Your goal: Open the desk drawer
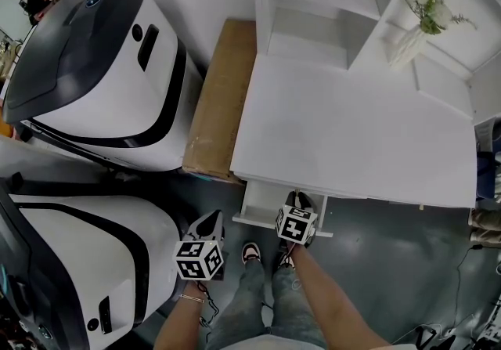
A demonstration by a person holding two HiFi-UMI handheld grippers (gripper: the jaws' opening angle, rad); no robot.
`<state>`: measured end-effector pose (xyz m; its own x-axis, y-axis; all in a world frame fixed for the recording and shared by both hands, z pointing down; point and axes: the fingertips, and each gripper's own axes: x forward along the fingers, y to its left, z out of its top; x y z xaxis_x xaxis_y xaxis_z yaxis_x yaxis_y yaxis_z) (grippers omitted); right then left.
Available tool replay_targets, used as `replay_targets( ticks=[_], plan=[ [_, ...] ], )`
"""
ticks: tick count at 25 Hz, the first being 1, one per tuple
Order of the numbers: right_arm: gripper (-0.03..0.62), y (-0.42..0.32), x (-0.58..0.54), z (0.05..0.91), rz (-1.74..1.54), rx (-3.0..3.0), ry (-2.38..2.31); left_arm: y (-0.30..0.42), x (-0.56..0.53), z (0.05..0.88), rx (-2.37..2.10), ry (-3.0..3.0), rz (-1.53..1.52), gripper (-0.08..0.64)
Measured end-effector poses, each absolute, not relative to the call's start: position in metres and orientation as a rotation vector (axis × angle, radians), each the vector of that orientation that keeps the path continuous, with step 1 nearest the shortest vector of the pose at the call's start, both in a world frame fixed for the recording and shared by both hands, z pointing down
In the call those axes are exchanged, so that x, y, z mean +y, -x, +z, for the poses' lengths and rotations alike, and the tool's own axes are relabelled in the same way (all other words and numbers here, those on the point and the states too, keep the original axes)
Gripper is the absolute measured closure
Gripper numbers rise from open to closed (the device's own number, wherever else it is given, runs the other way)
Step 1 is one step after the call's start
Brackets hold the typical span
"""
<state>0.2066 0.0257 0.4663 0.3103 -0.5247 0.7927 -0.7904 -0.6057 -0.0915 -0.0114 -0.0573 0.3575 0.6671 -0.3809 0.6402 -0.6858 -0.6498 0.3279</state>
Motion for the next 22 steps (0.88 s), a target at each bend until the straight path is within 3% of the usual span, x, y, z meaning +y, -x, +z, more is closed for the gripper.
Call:
replay_targets(
  ticks=[22],
  plan=[
    [0.508,-0.196,0.040,0.466,1.194,-1.155,-2.269,0.044,-0.043,0.353,-0.862,-2.308,0.679,0.543]
  ],
)
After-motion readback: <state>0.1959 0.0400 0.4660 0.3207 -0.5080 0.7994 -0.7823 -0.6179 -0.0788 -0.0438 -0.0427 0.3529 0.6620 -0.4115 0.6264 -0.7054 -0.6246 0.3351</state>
